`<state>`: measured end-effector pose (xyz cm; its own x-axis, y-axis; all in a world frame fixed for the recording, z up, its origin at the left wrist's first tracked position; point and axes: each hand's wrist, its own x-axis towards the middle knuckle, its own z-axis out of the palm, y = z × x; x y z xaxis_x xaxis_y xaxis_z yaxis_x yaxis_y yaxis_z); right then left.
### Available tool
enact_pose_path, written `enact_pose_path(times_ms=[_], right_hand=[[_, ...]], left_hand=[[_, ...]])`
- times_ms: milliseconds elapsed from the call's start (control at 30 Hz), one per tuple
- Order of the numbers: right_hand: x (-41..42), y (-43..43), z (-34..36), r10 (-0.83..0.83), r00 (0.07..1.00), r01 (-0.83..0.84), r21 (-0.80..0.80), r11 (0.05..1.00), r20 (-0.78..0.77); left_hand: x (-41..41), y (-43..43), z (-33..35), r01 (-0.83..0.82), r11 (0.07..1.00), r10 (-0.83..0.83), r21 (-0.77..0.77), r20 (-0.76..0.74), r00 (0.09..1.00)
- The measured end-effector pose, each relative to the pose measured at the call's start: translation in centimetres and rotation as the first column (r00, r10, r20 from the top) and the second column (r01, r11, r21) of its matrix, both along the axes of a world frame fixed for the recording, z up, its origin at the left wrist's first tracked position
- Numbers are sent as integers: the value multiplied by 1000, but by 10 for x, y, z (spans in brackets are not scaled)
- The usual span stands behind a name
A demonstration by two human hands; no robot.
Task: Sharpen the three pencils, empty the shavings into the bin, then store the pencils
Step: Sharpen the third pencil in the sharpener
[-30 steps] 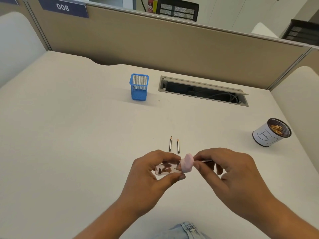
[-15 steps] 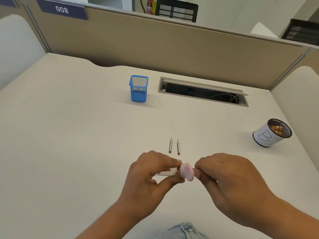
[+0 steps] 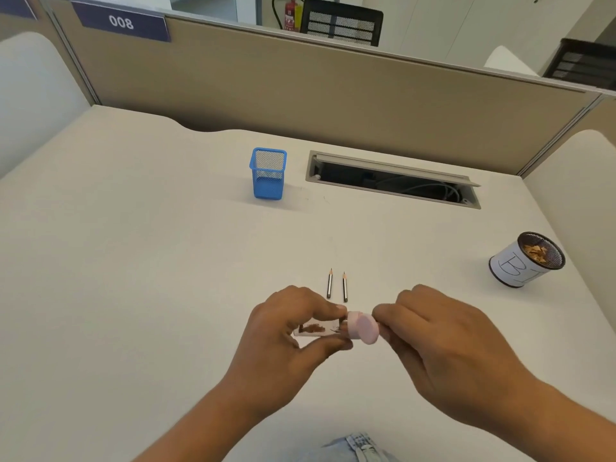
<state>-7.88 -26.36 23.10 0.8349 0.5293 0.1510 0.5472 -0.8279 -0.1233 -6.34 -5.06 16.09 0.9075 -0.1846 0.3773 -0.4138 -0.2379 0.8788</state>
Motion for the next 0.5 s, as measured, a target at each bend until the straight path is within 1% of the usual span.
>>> enact_pose_path(times_ms=[67,100,167,233,267,300,333,367,400,433,467,500], right_hand=[[0,0,-2,0,999,1,-36,999,40],[-1,1,-2,-14,1000,14,-17,1000,15],[-6,2,-2,-65,994,70,53,996,-87],[-6,5,-3,-158,961,183,94,979,-228],[-3,6,-5,-213,911,276,138,951,-352],[0,6,-6,-253,805,423,220,879,-537],[2,7,-5,-225,625,598,274,753,-747],[5,8,-4,-131,429,731,258,631,-894],[6,8,-3,-41,319,787,241,568,-947],[6,7,-3,-10,298,786,240,570,-955],[7,6,-3,-13,308,764,239,599,-951],[6,5,-2,-43,361,718,248,651,-932]], left_hand=[[-2,-3,-1,11,1000,-11,-15,-4,1000],[-3,-4,-3,7,1000,-7,1,35,999],[-4,-7,-5,-7,999,0,52,140,990],[-3,-10,-8,-41,994,14,101,247,969],[-3,-12,-10,-66,989,23,130,310,951],[-2,-13,-11,-91,983,25,160,378,926],[-2,-14,-12,-112,975,16,190,442,897],[-1,-14,-13,-123,968,1,218,489,873],[1,-13,-13,-122,964,-15,236,508,861],[2,-12,-13,-111,963,-28,246,502,864],[3,-10,-12,-94,964,-39,250,478,878],[4,-9,-11,-76,966,-44,249,445,895]])
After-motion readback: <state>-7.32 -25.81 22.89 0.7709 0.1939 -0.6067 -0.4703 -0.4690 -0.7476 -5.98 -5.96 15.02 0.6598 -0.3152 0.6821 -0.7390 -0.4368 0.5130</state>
